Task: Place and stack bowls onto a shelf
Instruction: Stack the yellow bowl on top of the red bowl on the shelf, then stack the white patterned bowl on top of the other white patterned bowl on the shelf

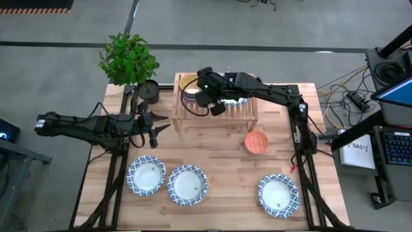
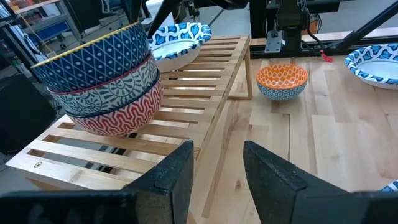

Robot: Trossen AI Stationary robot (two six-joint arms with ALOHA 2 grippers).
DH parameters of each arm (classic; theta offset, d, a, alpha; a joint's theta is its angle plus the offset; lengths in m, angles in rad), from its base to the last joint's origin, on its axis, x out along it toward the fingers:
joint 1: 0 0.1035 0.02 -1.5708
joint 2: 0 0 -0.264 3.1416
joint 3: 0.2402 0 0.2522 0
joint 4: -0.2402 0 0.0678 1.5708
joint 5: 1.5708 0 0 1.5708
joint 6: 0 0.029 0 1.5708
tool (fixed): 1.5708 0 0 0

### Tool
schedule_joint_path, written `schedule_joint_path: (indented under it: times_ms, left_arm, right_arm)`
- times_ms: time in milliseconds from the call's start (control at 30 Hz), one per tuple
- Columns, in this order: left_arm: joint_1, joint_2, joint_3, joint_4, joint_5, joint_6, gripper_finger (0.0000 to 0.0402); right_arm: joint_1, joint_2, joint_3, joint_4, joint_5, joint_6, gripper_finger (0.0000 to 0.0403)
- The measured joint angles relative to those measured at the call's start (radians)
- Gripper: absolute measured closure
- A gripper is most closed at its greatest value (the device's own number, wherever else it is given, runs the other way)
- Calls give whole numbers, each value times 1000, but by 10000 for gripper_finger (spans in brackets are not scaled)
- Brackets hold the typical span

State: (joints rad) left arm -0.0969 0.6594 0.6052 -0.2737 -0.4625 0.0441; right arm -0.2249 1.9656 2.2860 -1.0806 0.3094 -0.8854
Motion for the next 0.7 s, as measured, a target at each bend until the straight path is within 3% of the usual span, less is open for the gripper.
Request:
schedule_joint_path:
  times_ms: [200, 500, 700]
  left_arm:
    - [0, 0, 0, -7, 0, 0, 278]
    - [0, 0, 0, -8, 0, 0, 278]
    - [1, 0, 0, -8, 0, 0, 278]
  right_arm:
    - [0, -2, -1, -12, 8, 138, 329]
    - [9, -12, -2, -6, 23, 186, 276]
    - [52, -47, -2, 0, 58, 338, 278]
